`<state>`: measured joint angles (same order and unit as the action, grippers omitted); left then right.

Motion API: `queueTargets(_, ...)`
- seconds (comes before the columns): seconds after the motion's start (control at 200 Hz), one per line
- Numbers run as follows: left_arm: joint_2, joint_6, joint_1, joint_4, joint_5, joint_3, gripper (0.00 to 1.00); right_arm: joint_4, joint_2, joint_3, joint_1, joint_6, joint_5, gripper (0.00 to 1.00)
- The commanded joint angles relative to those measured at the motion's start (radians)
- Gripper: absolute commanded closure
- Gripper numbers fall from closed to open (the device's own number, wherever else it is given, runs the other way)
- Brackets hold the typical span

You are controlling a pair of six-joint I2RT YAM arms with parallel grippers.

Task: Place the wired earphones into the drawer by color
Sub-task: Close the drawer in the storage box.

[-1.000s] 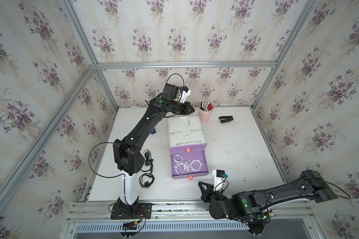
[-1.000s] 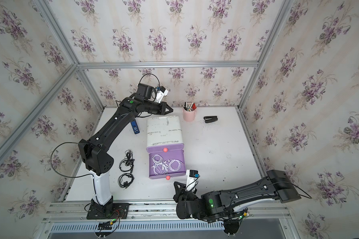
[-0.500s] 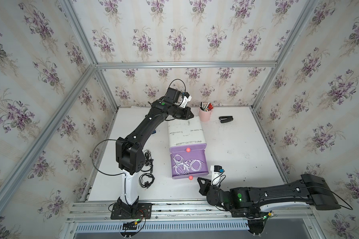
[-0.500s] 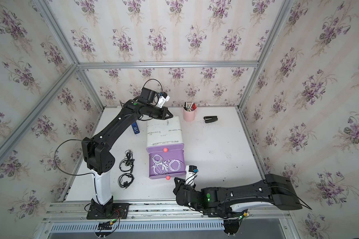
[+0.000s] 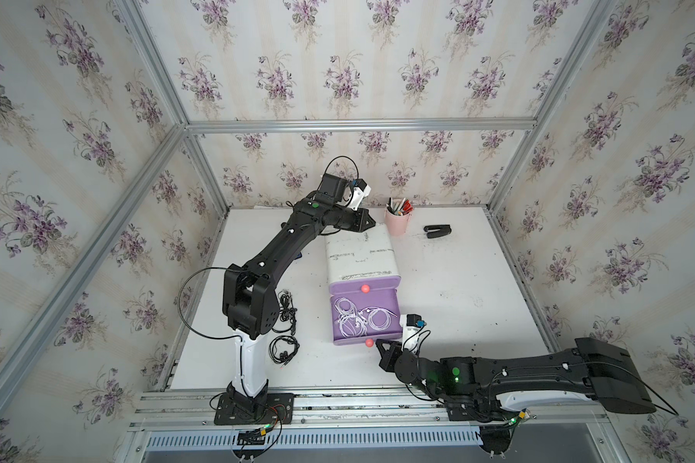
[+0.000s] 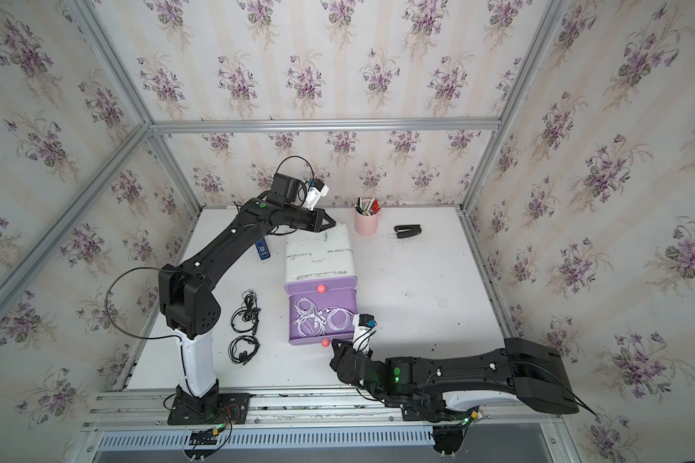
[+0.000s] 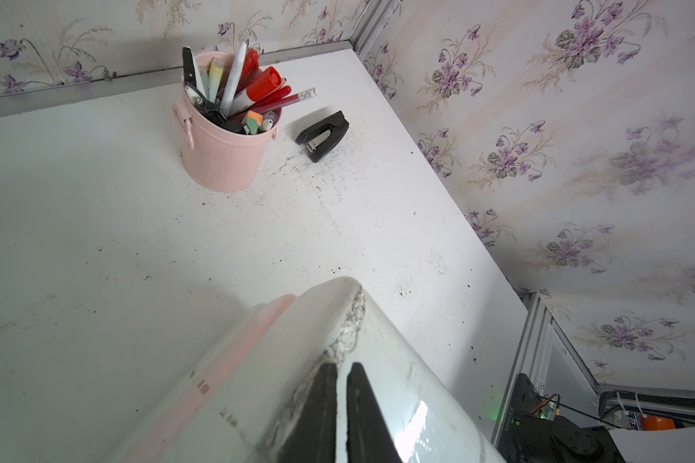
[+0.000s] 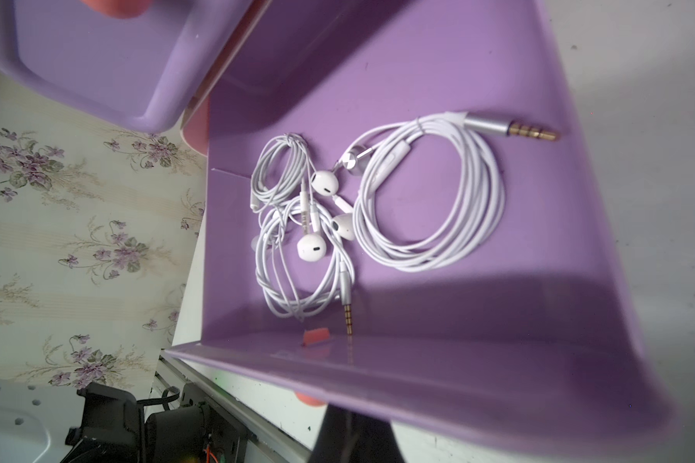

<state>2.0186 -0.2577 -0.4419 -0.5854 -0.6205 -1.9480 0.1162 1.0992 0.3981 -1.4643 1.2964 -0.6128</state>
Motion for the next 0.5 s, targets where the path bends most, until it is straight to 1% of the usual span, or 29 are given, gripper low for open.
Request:
queueTargets(0.0,0.021,0.019,0.003,-0.122,0.093,0.033,0.87,0.031,0.002,0.005,0.01,-0.034,-0.006,1.0)
queueTargets(0.495,-0.009,0.017,0.004,-0.083,0.066,0.128,0.88,0.133,0.045,0.018,0.094,-0.107,0.019,1.0)
